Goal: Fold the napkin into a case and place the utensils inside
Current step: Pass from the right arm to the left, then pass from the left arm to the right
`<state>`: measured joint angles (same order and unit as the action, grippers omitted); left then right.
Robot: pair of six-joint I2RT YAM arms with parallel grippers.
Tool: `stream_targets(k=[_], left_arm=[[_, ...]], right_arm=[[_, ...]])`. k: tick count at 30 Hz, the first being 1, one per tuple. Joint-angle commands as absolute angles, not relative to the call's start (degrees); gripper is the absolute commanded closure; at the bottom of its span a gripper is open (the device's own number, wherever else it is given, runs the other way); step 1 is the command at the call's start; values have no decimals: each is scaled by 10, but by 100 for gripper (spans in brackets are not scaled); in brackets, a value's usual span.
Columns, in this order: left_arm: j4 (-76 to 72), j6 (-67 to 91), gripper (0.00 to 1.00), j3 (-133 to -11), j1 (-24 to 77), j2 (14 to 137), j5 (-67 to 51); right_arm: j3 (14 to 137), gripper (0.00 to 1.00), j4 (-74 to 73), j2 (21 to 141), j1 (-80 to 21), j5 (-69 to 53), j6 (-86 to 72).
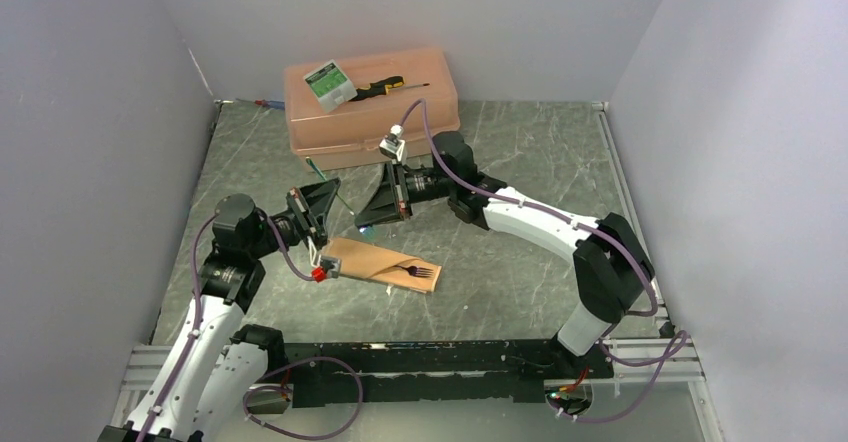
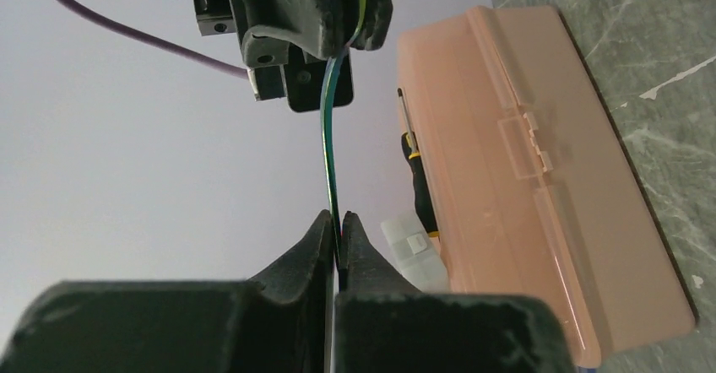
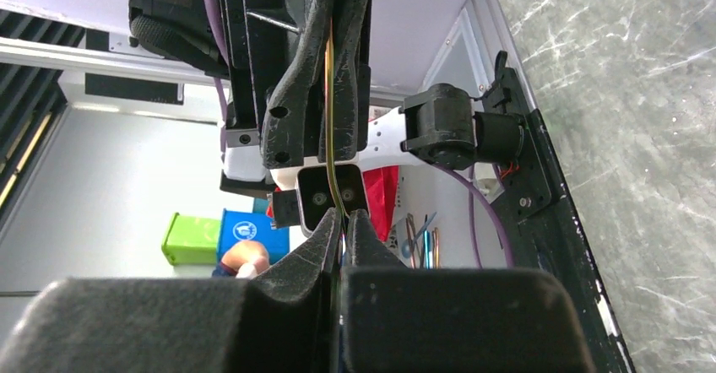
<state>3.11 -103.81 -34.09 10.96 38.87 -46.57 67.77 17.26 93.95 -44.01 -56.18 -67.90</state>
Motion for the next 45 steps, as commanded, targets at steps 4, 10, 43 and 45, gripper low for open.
stream_targets(k=[4,10,43,45], left_arm=[[31,-1066,97,-334,111,395,-429],[55,-1092,97,-327,111,404,-376],[21,-1041,97,-338,136,436,-269],[20,-1034,97,-339,137,437,-265]], right_arm=[[655,57,229,926,-429,-570,-712],[642,41,118,883,-419,-503,-648],[643,85,139,937,-426,-391,-729],[642,100,135,936,-426,-386,-729]])
